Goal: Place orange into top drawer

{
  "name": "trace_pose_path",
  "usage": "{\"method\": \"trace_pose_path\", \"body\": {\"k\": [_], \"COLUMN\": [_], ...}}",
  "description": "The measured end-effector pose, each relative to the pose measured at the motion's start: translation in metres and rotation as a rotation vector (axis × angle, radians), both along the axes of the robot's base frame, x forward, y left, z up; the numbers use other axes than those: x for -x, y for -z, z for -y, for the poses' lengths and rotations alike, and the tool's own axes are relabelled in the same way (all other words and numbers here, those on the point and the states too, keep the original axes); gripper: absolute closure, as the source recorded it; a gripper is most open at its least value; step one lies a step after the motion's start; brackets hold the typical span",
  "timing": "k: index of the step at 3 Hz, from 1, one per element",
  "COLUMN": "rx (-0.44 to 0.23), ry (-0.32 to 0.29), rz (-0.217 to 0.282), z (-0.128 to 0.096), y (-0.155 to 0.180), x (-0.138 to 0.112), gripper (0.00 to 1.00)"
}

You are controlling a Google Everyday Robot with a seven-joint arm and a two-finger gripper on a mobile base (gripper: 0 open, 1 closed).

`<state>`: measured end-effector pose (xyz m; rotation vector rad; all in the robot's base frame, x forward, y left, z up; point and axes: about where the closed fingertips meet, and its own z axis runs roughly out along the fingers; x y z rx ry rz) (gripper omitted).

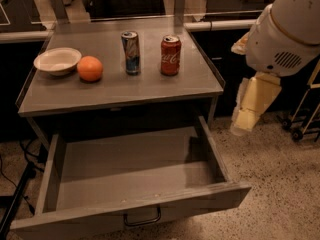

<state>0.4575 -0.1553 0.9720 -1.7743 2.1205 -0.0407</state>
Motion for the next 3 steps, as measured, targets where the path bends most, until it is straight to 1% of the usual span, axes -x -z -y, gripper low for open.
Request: {"method": "trace_pose_path", "body": {"k": [1, 2, 3], "rx": [-0.017, -0.02, -0.02], "ry": [-0.001, -0.02, -0.023], "rz": [0.051, 0.091, 0.097], "z": [-0.028, -0.051, -0.054], "y": [0.004, 0.007, 0.007], "x": [-0.014, -0.034, -0.037], "gripper": [0.0, 0.0, 0.0]}}
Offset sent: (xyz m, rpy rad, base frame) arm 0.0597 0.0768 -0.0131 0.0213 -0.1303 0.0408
